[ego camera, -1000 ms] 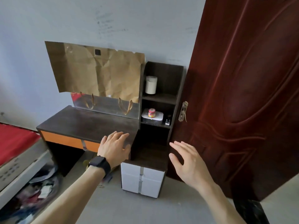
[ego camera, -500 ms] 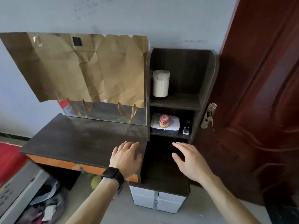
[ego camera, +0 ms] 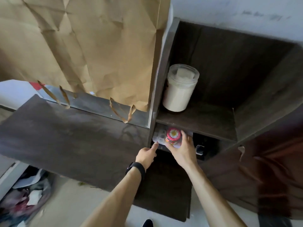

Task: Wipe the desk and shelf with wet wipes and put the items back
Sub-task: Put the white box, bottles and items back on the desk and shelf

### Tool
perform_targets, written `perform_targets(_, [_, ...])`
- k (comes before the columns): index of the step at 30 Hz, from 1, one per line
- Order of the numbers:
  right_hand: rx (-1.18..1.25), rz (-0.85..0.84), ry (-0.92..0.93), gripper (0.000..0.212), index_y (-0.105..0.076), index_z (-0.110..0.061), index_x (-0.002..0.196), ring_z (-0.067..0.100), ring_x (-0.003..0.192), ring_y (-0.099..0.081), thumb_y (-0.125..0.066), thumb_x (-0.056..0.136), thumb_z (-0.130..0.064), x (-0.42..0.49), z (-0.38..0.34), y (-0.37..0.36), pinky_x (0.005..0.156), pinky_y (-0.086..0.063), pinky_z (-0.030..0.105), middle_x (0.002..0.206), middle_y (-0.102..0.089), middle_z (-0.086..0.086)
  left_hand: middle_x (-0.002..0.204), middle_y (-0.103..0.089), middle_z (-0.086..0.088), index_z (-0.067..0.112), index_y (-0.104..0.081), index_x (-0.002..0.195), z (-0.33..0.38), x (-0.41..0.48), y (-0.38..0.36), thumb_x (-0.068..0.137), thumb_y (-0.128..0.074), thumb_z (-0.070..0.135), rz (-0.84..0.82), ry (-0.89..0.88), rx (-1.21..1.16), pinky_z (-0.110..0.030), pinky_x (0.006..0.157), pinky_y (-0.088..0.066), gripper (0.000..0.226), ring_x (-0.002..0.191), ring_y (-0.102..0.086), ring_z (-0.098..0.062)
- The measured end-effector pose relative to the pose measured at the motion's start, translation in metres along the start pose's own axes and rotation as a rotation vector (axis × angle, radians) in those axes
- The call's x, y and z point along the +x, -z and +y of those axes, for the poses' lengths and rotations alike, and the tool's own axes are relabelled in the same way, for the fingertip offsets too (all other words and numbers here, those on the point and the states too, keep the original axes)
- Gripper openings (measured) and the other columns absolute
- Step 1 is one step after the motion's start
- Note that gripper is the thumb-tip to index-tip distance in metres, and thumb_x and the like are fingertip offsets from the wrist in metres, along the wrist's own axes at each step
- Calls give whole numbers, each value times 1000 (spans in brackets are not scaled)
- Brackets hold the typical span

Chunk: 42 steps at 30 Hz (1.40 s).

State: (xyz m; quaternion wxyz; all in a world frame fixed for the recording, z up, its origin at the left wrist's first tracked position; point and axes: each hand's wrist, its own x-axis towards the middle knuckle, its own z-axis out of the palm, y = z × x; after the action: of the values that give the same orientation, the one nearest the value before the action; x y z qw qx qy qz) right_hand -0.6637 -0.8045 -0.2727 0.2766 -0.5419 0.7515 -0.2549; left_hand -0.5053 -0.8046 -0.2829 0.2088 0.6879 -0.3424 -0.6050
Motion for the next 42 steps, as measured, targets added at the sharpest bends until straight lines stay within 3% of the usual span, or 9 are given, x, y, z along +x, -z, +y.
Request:
perform_targets(4, [-19,39,-52,78,-42,-25,138,26,125,-53,-76,75,-58,25,5,-18,99,-46,36,138,-51,5,94,-69,1,14,-66,99,15,31,-20,86,-56,63,-11,123,-294,-28,61,-39,52,86,-64,-20])
perform_targets(13, [259,221,-235,68,-49,-30,130,9,100,-62,-80,74,-53,-29,3,-9,85,-51,20,115,-61,-10,87,-74,8,21,-59,93,-6,39,-19,88,-65,50,21,-15,-237,-32,75,-52,30,76,-71,-10])
perform_targets(20, [363,279,-532,58,-49,-41,116,-11,82,-63,-82,70,-56,-144,65,-43,67,-47,5,100,-69,-15,80,-74,9,26,-72,93,-59,32,25,91,-61,48,-303,-226,388,-27,69,-53,25,69,-67,-8])
perform_targets(24, [279,212,-689,73,-46,-32,127,9,96,-67,-76,69,-66,-183,118,-88,86,-54,26,106,-68,-10,75,-73,3,33,-68,84,-80,58,10,93,-59,44,-356,-247,653,-40,72,-58,17,66,-65,-17])
perform_targets(27, [288,185,-772,72,-45,-20,128,19,100,-66,-79,74,-53,-188,142,-116,86,-52,25,108,-66,-2,71,-71,1,32,-67,84,-89,82,-19,93,-60,40,-370,-277,788,-40,72,-59,14,64,-67,-18])
perform_targets(32, [273,158,-744,70,-43,-18,130,24,103,-65,-80,77,-46,-164,169,-156,88,-54,29,113,-66,4,79,-71,-5,28,-61,78,-106,126,-71,97,-56,36,-358,-212,874,-30,66,-57,21,64,-67,-15])
perform_targets(35, [252,170,-661,71,-45,-17,130,21,103,-66,-82,76,-44,-146,179,-174,85,-53,24,114,-66,3,85,-71,-6,18,-65,95,-124,152,-88,98,-56,34,-327,-180,869,-30,64,-57,19,66,-67,-16])
perform_targets(39, [233,149,-564,75,-46,-13,133,18,106,-64,-84,74,-41,-136,187,-192,84,-44,12,117,-65,5,110,-68,-9,21,-59,128,-146,175,-93,98,-53,39,-240,-148,854,-43,87,-56,35,96,-68,-29])
perform_targets(42, [201,112,-517,74,-46,-14,133,20,107,-64,-84,74,-38,-134,192,-201,87,-49,19,118,-64,5,111,-64,-10,18,-51,125,-158,179,-92,97,-51,41,-141,-164,942,-40,83,-53,36,99,-64,-33])
